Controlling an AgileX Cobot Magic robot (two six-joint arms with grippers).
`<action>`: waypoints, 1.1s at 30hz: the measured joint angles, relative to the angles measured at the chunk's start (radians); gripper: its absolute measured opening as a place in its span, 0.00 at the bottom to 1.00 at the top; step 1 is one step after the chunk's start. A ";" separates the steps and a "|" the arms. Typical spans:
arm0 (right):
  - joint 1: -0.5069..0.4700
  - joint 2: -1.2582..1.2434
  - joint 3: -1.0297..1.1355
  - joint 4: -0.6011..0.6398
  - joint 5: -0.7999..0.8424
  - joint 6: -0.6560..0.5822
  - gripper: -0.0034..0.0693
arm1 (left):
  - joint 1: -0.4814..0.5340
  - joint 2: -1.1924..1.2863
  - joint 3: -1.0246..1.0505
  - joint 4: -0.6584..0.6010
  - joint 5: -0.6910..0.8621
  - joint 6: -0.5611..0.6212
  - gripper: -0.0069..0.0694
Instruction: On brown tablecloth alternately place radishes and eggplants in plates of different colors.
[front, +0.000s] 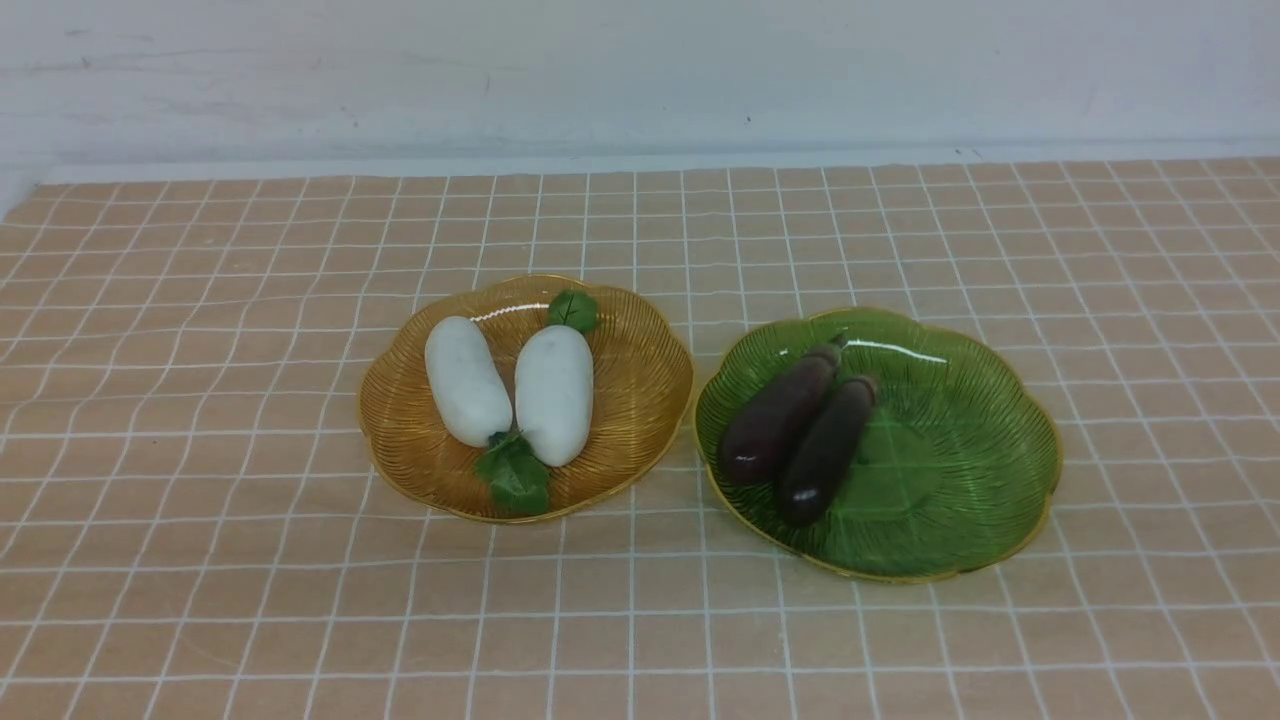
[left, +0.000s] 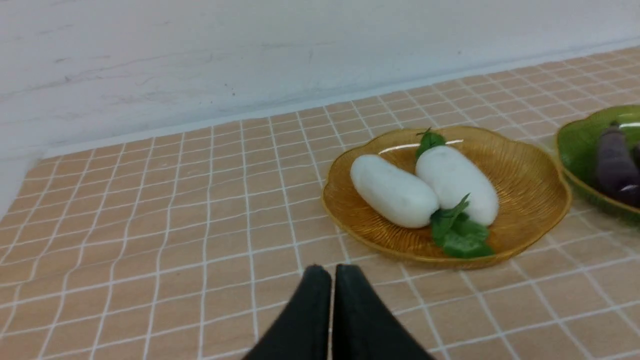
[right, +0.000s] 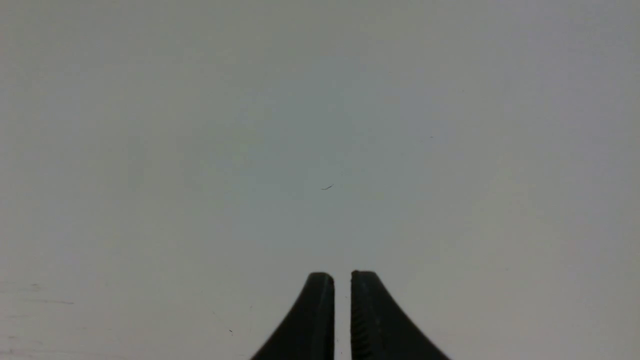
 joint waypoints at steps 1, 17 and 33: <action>0.000 0.000 0.000 0.000 0.000 -0.001 0.11 | 0.034 -0.029 0.042 -0.024 -0.015 0.040 0.09; 0.000 0.000 0.000 0.000 0.008 -0.005 0.11 | 0.144 -0.085 0.305 -0.067 -0.067 0.127 0.09; 0.000 0.000 0.000 0.000 0.008 -0.005 0.11 | 0.144 -0.085 0.307 -0.067 -0.079 0.127 0.09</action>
